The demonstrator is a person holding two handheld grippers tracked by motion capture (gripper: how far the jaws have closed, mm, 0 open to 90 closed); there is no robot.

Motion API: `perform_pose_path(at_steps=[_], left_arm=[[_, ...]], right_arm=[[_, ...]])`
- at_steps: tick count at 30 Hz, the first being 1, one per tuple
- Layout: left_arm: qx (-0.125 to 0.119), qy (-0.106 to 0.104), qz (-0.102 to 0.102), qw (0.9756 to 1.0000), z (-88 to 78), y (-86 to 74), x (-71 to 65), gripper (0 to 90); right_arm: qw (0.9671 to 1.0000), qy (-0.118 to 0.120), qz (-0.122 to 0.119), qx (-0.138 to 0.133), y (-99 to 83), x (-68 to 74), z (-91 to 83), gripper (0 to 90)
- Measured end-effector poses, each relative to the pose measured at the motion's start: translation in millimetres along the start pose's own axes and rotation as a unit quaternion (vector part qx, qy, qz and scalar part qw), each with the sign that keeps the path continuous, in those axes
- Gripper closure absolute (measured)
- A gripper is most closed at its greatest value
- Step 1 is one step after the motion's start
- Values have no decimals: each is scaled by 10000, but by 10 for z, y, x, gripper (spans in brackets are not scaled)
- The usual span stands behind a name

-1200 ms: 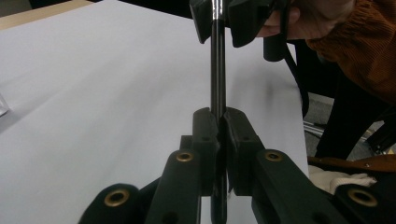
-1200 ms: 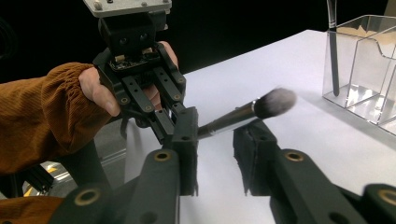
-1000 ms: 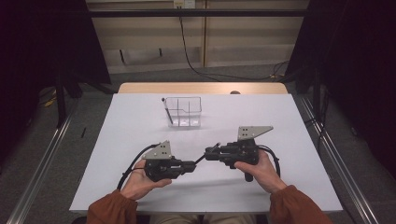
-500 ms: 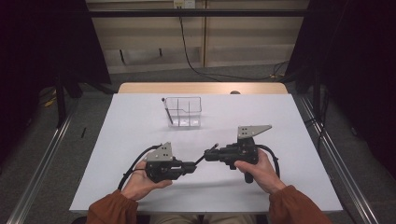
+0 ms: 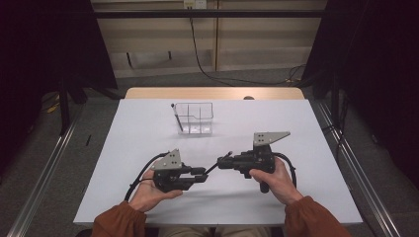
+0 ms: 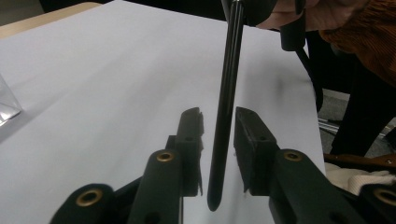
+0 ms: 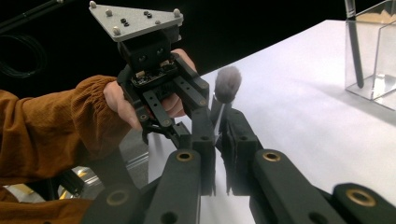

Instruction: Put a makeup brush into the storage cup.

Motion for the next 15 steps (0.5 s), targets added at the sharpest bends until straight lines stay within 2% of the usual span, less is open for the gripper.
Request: perform_pose_path(at_steps=[8, 15], left_arm=[[-21, 128, -278, 9995, -39, 32, 28, 555], [3, 362, -465, 9983, -121, 51, 72, 311]], right_arm=[[10000, -50, -68, 54, 23, 13, -23, 840], [9998, -106, -107, 107, 73, 27, -79, 840]])
Point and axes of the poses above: each handheld gripper's, and its own axes: z roughly forward along the jaws, y roughly out of its top, x roughly to its left, the point moved 3 cm from there along z, roughly forward along the jaws, and after that the axes turned 9 degrees about y, right-handed, at the moved point
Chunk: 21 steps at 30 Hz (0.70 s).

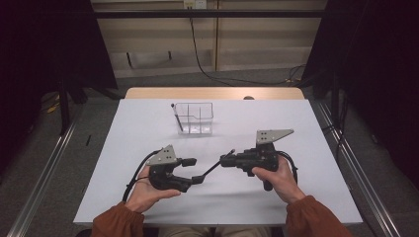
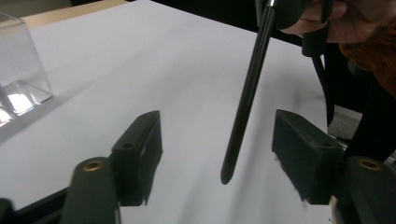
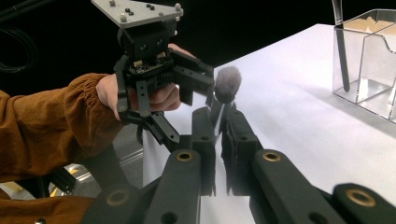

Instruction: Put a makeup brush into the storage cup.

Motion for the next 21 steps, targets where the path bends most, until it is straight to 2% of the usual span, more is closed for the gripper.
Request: perform_pose_path(at_steps=[3, 6, 8, 10, 13, 15, 18, 21], left_arm=[[-19, 132, -32, 9999, -17, 18, 15, 196], [23, 207, -5, 9998, -36, 30, 24, 134], [-13, 213, -91, 9997, -40, 40, 29, 74], [-44, 218, -174, 9996, -57, 58, 45, 48], [-166, 136, -79, 9997, -97, 84, 73, 26], [-170, 191, -182, 9995, -109, 101, 82, 25], [-189, 202, -143, 9995, -121, 130, 96, 25], [-177, 128, -102, 9997, -115, 147, 84, 26]], right_arm=[[10000, -4, -5, 58, 31, 3, -19, 841], [9999, -22, -25, 114, 59, -3, -39, 841], [9998, -31, -27, 215, 74, -7, -42, 841], [9996, -27, 8, 280, 78, -11, -45, 840], [9993, -40, 30, 373, 88, -19, -50, 841], [9991, -18, 30, 429, 108, -16, -54, 840], [9985, -26, 12, 555, 171, -7, -59, 840], [9974, -39, 0, 714, 209, -12, -47, 840]])
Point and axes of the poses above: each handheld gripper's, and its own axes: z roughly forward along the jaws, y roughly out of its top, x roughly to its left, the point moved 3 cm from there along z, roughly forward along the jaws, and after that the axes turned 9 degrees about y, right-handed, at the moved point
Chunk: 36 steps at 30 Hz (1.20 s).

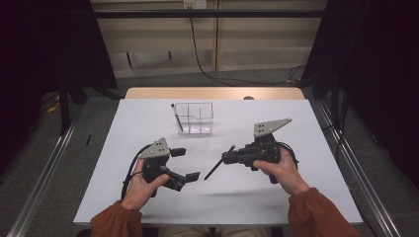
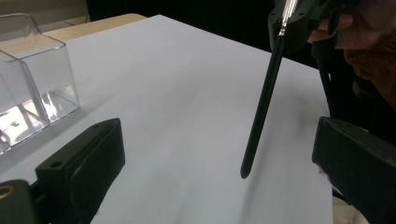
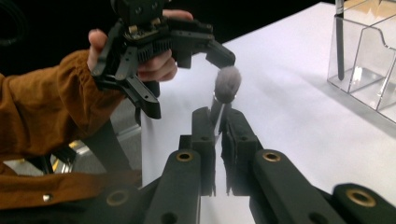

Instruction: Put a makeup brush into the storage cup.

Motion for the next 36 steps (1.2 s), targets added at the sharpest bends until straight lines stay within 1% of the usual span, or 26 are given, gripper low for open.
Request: perform_pose_path(at_steps=[2, 5, 7, 10, 12, 14, 15, 17, 19, 23, 24, 26, 28, 32, 33, 34, 35, 36], left_arm=[[37, 31, 23, 10000, 10, 9, -8, 26], [78, 88, 112, 9999, 28, 15, -10, 26], [86, 128, 148, 9998, 39, 20, -10, 26], [99, 119, 132, 9998, 53, 25, -12, 27], [87, 155, 122, 9998, 65, 27, -16, 33], [65, 272, 156, 9995, 70, 30, -7, 38], [59, 288, 170, 9994, 73, 30, -6, 40], [61, 252, 129, 9996, 79, 29, -9, 40], [73, 242, 136, 9996, 88, 27, -17, 42], [80, 197, 98, 9997, 107, 26, -27, 42], [70, 187, 86, 9998, 110, 26, -30, 42], [63, 206, 98, 9997, 108, 26, -39, 42], [58, 150, 79, 9998, 106, 29, -48, 43], [63, 134, 130, 9998, 124, 24, -67, 50], [58, 86, 126, 9999, 135, 22, -75, 51], [72, 80, 159, 9998, 143, 20, -77, 51], [66, 66, 146, 9999, 152, 18, -87, 51], [78, 69, 195, 9998, 156, 17, -90, 51]], right_arm=[[10000, 43, -18, 14, 21, -6, 9, 840], [10000, 45, -16, 70, 33, -11, 29, 841], [9998, 22, -9, 196, 45, -17, 48, 840], [9992, 5, -14, 390, 84, -11, 58, 840], [9986, 2, -22, 537, 124, -2, 59, 840], [9980, -26, -17, 633, 153, -3, 62, 840], [9977, -31, -29, 679, 166, -10, 64, 840], [9969, -69, -10, 781, 188, -26, 70, 840], [9962, -83, -3, 864, 206, -35, 82, 840], [9935, -103, -59, 1131, 247, -30, 125, 840], [9929, -153, -95, 1174, 262, -28, 135, 840], [9918, -191, -89, 1263, 290, -29, 149, 840], [9905, -232, -79, 1356, 305, -39, 159, 840], [9877, -236, -45, 1543, 324, -53, 192, 840], [9873, -251, -37, 1567, 326, -52, 197, 840], [9866, -254, -30, 1614, 329, -51, 212, 840], [9858, -255, -44, 1659, 329, -53, 221, 840], [9853, -269, -33, 1685, 330, -53, 231, 840]])
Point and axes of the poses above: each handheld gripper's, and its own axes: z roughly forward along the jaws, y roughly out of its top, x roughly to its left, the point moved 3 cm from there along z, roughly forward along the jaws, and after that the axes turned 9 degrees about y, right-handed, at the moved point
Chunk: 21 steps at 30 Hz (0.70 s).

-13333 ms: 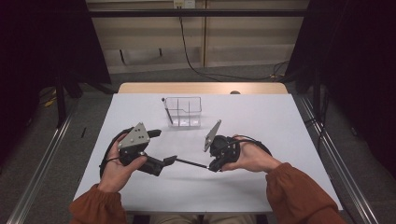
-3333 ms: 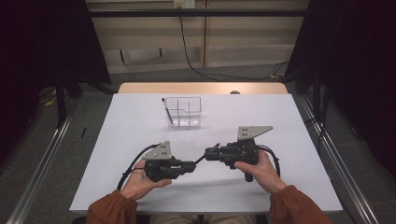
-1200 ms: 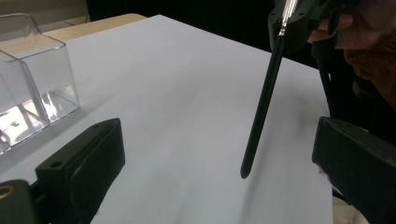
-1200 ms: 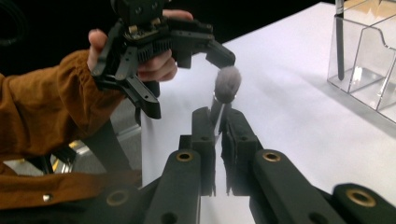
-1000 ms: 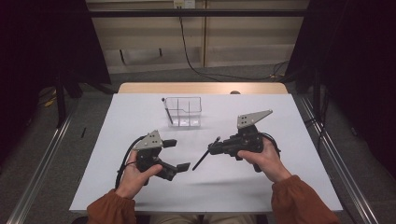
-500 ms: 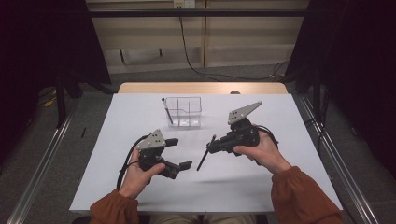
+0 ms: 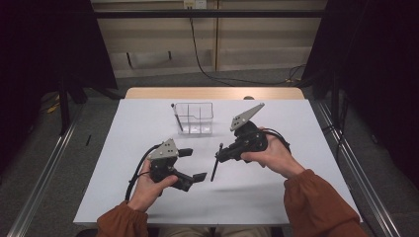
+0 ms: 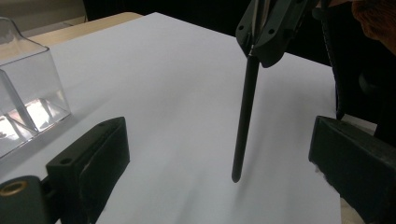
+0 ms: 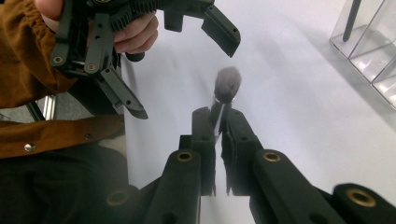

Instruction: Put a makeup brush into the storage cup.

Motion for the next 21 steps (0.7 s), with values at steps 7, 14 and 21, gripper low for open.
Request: perform_pose_path(at_steps=[7, 14, 21], left_arm=[[-60, -45, -77, 9999, 45, 18, -23, 60], [17, -124, -36, 9999, 72, 23, -47, 166], [41, -160, -16, 9999, 72, 26, -47, 426]], right_arm=[[9997, -54, -50, 223, 55, 18, 29, 840], [9993, -67, -48, 369, 165, 42, 55, 840], [9992, 1, -96, 391, 232, 56, 113, 840]])
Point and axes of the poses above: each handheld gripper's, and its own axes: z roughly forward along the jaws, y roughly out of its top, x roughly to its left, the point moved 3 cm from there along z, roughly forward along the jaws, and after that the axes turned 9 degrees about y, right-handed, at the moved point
